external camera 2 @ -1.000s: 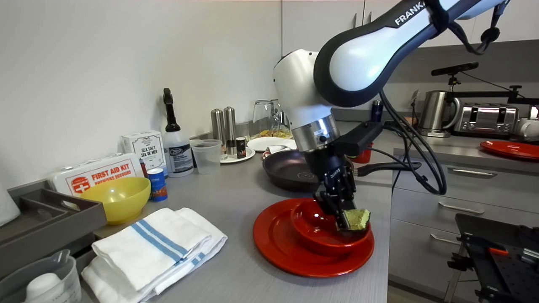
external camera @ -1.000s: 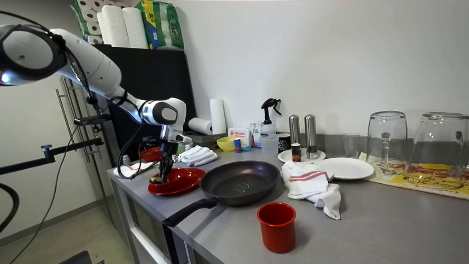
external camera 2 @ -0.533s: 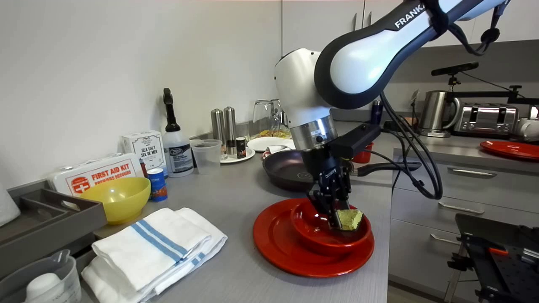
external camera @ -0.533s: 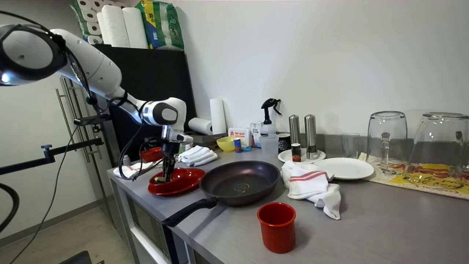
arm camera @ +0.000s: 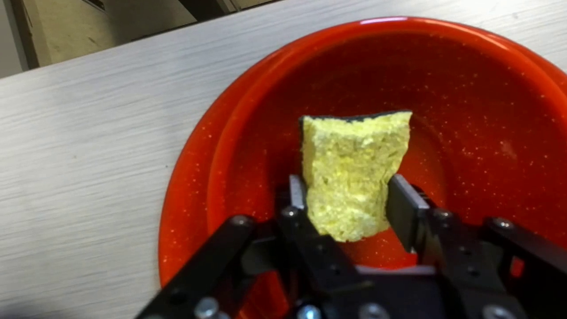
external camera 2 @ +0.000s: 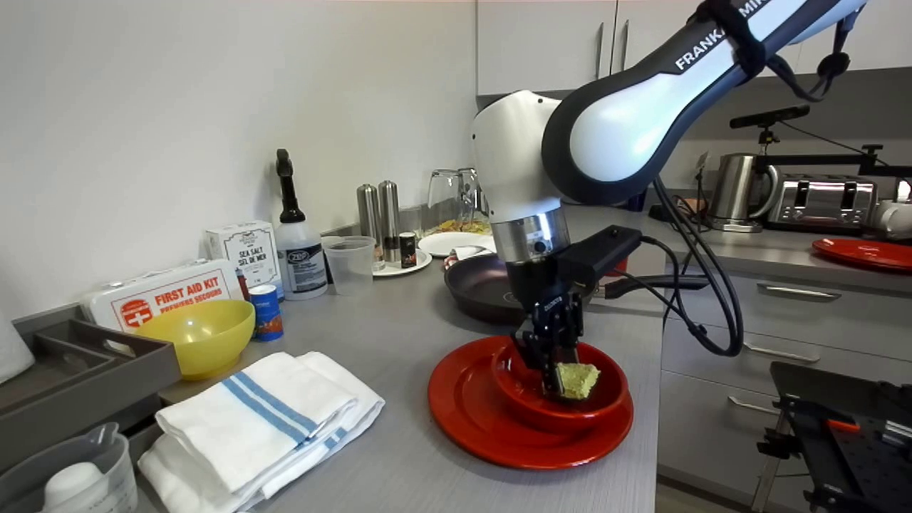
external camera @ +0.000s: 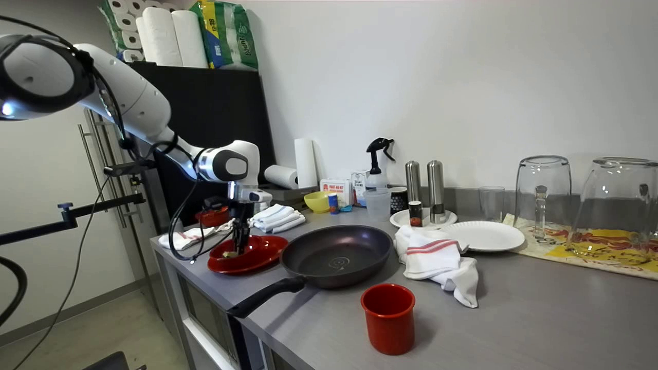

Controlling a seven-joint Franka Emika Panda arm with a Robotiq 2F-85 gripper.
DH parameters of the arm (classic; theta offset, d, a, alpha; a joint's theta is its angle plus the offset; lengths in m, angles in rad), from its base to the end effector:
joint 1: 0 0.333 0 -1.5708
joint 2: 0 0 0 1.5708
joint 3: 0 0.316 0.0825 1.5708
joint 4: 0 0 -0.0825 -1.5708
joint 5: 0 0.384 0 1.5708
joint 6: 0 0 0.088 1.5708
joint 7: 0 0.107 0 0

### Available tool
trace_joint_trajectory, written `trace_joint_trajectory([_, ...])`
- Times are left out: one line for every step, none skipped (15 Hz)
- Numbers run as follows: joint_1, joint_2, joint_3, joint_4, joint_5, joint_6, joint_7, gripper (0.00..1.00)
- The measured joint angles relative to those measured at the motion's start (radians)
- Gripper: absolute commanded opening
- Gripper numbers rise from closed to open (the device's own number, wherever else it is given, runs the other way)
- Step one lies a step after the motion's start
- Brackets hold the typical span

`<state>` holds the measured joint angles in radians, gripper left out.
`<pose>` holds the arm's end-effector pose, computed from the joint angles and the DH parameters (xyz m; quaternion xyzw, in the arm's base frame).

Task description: Use the sponge to wipe the red bowl

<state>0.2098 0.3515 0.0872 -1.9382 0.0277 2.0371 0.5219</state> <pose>0.5624 0.1720 0.2857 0.9845 -0.1197 -0.1256 0.0254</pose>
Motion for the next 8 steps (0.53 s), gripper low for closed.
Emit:
trace_joint_trajectory([0.001, 0.000, -0.001, -0.004, -0.014, 0.002, 0.000, 0.23])
trace_joint_trajectory([0.003, 0.000, -0.003, -0.009, -0.036, 0.006, 0.001, 0.23])
trace_joint_trajectory([0.005, 0.000, -0.005, -0.014, -0.055, 0.007, 0.001, 0.23])
trace_joint_trajectory([0.006, 0.000, -0.005, -0.018, -0.067, 0.005, 0.001, 0.23])
trace_joint_trajectory([0.007, 0.001, -0.005, -0.019, -0.073, 0.001, 0.000, 0.23])
trace_joint_trajectory([0.007, 0.000, -0.005, -0.019, -0.073, -0.005, 0.000, 0.23])
trace_joint_trajectory([0.007, 0.000, -0.005, -0.018, -0.073, -0.010, 0.000, 0.23])
trace_joint_trajectory([0.007, 0.000, -0.005, -0.018, -0.073, -0.016, 0.000, 0.23])
